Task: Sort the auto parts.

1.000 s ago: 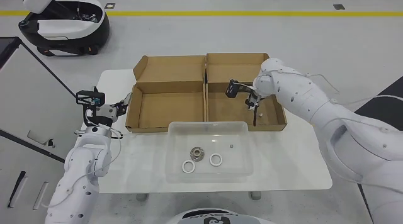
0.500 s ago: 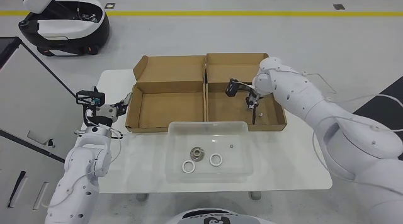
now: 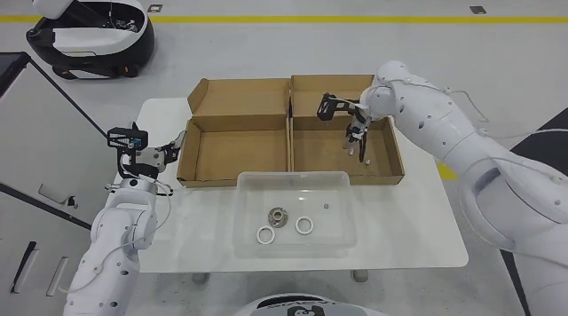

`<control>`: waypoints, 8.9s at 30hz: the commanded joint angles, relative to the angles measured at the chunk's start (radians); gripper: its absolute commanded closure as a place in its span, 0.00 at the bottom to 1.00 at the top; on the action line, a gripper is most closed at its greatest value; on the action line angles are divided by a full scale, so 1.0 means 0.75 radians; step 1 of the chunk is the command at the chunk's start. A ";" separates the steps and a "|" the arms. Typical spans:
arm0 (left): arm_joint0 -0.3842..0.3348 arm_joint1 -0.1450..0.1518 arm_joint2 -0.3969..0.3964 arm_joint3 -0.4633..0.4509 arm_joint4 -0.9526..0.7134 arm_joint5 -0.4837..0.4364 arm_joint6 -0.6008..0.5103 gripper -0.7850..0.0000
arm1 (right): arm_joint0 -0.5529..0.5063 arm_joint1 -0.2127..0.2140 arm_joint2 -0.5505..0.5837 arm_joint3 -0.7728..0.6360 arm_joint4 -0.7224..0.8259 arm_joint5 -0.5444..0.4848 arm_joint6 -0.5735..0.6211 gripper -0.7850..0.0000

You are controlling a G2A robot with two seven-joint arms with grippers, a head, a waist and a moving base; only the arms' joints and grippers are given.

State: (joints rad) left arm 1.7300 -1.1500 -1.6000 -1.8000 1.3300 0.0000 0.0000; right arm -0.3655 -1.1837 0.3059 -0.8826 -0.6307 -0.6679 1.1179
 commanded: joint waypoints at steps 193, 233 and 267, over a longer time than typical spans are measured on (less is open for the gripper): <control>0.000 0.000 0.000 0.000 0.000 0.000 0.000 0.00 | -0.253 0.164 -0.181 -0.838 0.101 0.207 0.254 1.00; 0.000 0.000 0.000 0.000 0.000 0.000 0.000 0.00 | 0.119 0.615 -0.181 -0.862 0.990 -0.459 -0.413 1.00; 0.000 0.000 0.000 0.000 0.000 0.000 0.000 0.00 | -0.019 0.589 0.189 -0.923 1.822 -0.459 -0.413 1.00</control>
State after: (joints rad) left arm 1.7300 -1.1500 -1.6000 -1.8000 1.3300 0.0000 0.0000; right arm -0.3710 -0.7347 0.4202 -1.5680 0.6763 -1.0123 0.7967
